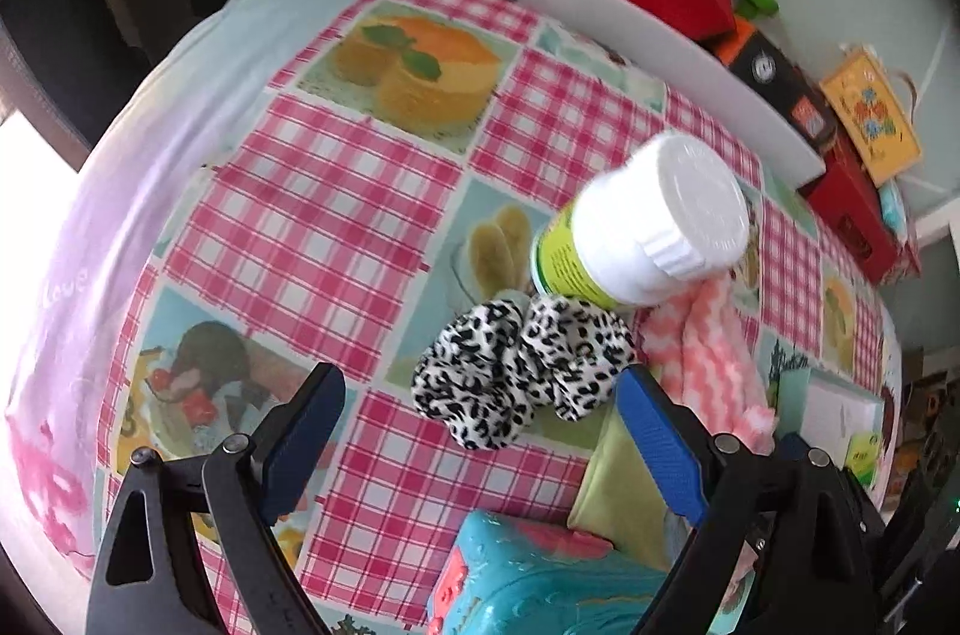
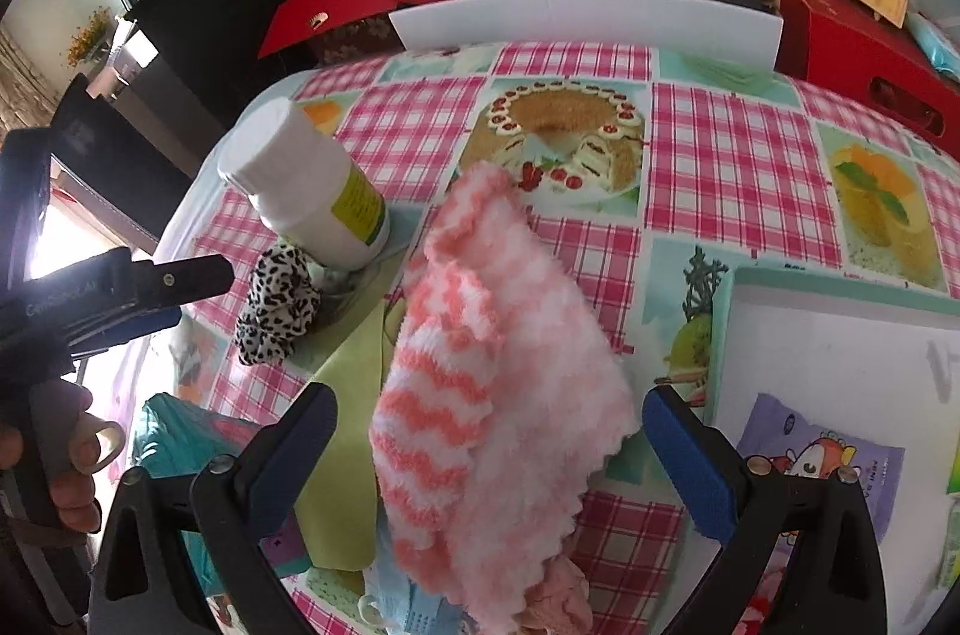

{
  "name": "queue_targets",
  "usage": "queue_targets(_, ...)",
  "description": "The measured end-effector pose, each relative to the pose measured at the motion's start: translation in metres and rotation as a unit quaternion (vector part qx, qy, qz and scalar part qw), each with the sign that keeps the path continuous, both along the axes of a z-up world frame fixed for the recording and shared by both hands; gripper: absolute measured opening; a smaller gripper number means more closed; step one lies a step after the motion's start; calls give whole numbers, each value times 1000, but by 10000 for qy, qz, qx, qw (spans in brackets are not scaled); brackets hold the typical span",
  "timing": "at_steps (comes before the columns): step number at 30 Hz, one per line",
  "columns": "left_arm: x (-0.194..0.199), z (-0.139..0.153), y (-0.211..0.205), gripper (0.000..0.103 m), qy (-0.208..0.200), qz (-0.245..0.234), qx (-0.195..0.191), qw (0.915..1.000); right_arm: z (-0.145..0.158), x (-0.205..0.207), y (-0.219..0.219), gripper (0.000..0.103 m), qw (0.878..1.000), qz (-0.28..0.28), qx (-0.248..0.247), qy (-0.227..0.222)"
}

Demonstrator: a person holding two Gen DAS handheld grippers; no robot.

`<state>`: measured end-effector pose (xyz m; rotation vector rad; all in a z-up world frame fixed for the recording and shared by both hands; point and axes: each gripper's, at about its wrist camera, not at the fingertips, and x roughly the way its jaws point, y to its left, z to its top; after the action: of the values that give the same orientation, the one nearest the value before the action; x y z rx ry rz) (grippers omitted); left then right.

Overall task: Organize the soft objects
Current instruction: 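Grasp the leopard-print scrunchie with the left gripper while the right grasps the pink striped towel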

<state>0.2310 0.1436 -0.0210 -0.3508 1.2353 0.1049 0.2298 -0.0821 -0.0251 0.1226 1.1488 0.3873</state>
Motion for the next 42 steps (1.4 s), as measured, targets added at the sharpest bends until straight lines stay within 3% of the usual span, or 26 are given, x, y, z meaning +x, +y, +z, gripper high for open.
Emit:
queue_targets(3, 6, 4, -8, 92, 68, -273, 215, 9994, -3, 1, 0, 100, 10000, 36, 44, 55)
queue_targets(6, 17, 2, -10, 92, 245, -492, 93, 9984, -3, 1, 1, 98, 10000, 55, 53, 59)
queue_targets(9, 32, -2, -16, 92, 481, -764, -14, 9959, -5, 2, 0, 85, 9999, 64, 96, 86)
queue_targets(12, 43, -6, -22, 92, 718, -907, 273, 9929, -7, 4, 0, 81, 9997, 69, 162, 147)
queue_targets(14, 50, -11, -25, 91, 874, -970, 330, 9909, -8, 4, -1, 66, 9995, 80, 226, 181)
queue_targets(17, 58, -20, -25, 90, 1031, -993, 258, 9894, -9, 4, -2, 64, 9996, 60, 226, 174)
queue_targets(18, 60, -24, -26, 88, 1084, -1002, 249, 9887, -9, 4, -3, 64, 9995, 58, 248, 182)
queue_targets(20, 63, -30, -25, 75, 1189, -1011, 268, 9874, -9, 4, -4, 58, 9995, 34, 248, 174)
queue_targets(24, 66, -39, -24, 72, 1352, -1022, 364, 9849, -13, 5, -8, 54, 9993, -1, 299, 226)
queue_targets(28, 65, -46, -21, 61, 1399, -1002, 323, 9846, -13, 6, -8, 48, 9994, 0, 282, 194)
queue_targets(31, 63, -45, -14, 43, 1335, -911, 261, 9865, -15, 7, -10, 42, 9993, -32, 319, 197)
queue_targets(35, 53, -35, -1, 31, 1085, -634, 60, 9921, -15, 7, -16, 37, 9988, -84, 430, 229)
queue_targets(42, 7, 7, 18, 28, 81, 222, -20, 9997, -11, 6, -16, 28, 9987, -108, 477, 141)
